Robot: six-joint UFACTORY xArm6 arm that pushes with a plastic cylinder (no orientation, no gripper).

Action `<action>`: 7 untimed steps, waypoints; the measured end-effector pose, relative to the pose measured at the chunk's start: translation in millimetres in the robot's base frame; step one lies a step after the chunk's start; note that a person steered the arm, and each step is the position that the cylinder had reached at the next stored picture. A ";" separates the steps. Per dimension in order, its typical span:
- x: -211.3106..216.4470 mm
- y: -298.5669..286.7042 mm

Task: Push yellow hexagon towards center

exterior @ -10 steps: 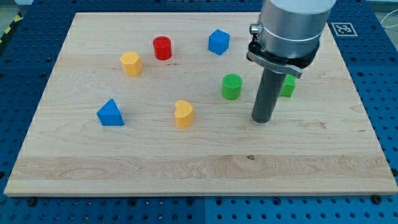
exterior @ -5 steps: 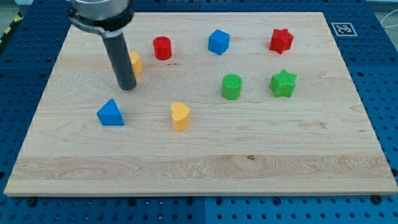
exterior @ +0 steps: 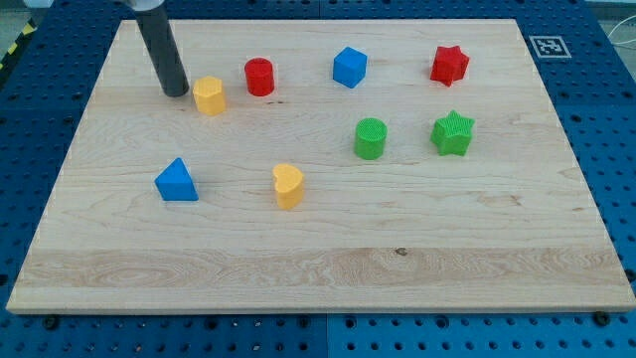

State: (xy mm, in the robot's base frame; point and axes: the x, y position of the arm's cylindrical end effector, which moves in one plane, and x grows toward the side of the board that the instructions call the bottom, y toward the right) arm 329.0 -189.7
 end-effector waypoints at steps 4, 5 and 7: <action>13.4 58.8; 11.6 14.6; 52.2 21.2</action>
State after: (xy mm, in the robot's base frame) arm 381.2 -168.5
